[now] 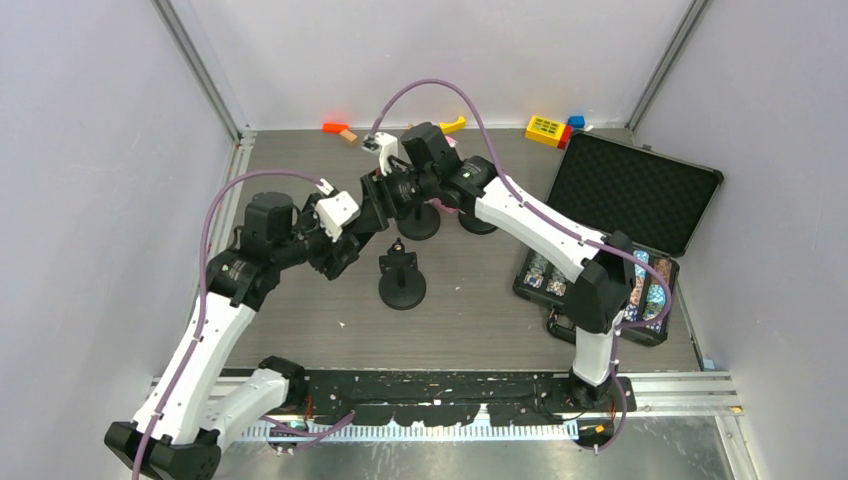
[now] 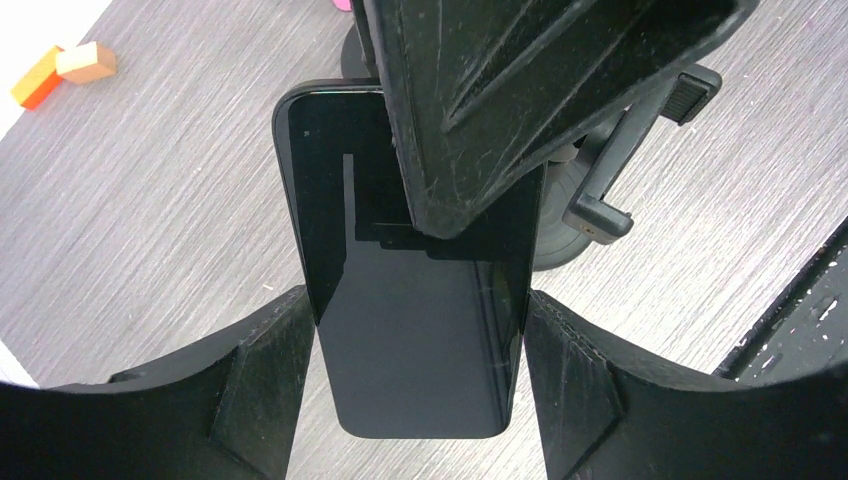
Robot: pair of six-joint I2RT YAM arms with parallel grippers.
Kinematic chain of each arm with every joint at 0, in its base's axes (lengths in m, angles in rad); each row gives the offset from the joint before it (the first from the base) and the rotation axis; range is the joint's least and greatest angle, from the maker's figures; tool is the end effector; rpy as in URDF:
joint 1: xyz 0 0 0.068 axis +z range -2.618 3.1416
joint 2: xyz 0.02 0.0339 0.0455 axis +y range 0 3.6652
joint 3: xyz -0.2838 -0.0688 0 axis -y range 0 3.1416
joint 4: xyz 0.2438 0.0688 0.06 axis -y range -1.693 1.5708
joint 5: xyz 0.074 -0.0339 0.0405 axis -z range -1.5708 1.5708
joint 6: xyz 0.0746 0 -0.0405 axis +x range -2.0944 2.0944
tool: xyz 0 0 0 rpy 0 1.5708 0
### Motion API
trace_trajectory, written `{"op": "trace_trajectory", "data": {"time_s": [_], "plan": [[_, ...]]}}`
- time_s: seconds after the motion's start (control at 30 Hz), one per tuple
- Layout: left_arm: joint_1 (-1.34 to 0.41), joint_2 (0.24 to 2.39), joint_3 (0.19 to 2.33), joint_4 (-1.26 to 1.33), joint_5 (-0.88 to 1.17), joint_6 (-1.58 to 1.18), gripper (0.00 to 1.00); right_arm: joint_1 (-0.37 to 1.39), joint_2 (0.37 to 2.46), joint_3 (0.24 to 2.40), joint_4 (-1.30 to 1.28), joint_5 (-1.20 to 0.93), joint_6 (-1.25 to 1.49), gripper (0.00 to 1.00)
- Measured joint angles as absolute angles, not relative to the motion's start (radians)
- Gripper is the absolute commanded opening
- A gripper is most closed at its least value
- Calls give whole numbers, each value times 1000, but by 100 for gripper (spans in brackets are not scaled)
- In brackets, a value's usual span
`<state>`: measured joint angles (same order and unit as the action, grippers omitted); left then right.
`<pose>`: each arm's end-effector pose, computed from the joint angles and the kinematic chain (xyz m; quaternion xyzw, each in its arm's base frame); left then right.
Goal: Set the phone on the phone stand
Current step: Pick up the phone at the center of the board.
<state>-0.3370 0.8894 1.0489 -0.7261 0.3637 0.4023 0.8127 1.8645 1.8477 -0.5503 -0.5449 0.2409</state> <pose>0.1740 -0.0891 0.3547 0.3926 0.7724 -0.1430 0.4783 0.2904 0.3629 0.3670 -0.3623 0.7736 0.4369 0.2819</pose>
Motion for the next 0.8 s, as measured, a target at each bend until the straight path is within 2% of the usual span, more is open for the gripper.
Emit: {"op": "trace_trajectory", "data": {"time_s": [0.1,0.2,0.3,0.33,0.4,0.47,0.53,0.6,0.73,0.8], "plan": [[-344,890,1049,-739,345,405,0,818,1880,1848,-541,-579,268,43],[-352,890,1049,-742,320,410,0,819,1890,1848,-524,-622,300,23],[-357,890,1049,-741,296,421,0,820,1894,1850,-503,-651,342,10],[-360,890,1049,-737,284,426,5,821,1894,1851,-500,-650,360,4],[-363,889,1049,-727,271,428,26,818,1895,1852,-497,-653,378,1],[-364,890,1049,-722,268,429,47,817,1895,1857,-501,-653,372,0],[-365,890,1055,-725,269,431,63,818,1895,1869,-516,-650,354,0],[-366,892,1075,-737,271,433,72,818,1893,1890,-538,-648,331,0],[-366,916,1190,-815,307,453,78,819,1856,1919,-584,-640,237,0],[-364,937,1280,-852,347,454,85,819,1812,1919,-660,-625,148,0]]}}
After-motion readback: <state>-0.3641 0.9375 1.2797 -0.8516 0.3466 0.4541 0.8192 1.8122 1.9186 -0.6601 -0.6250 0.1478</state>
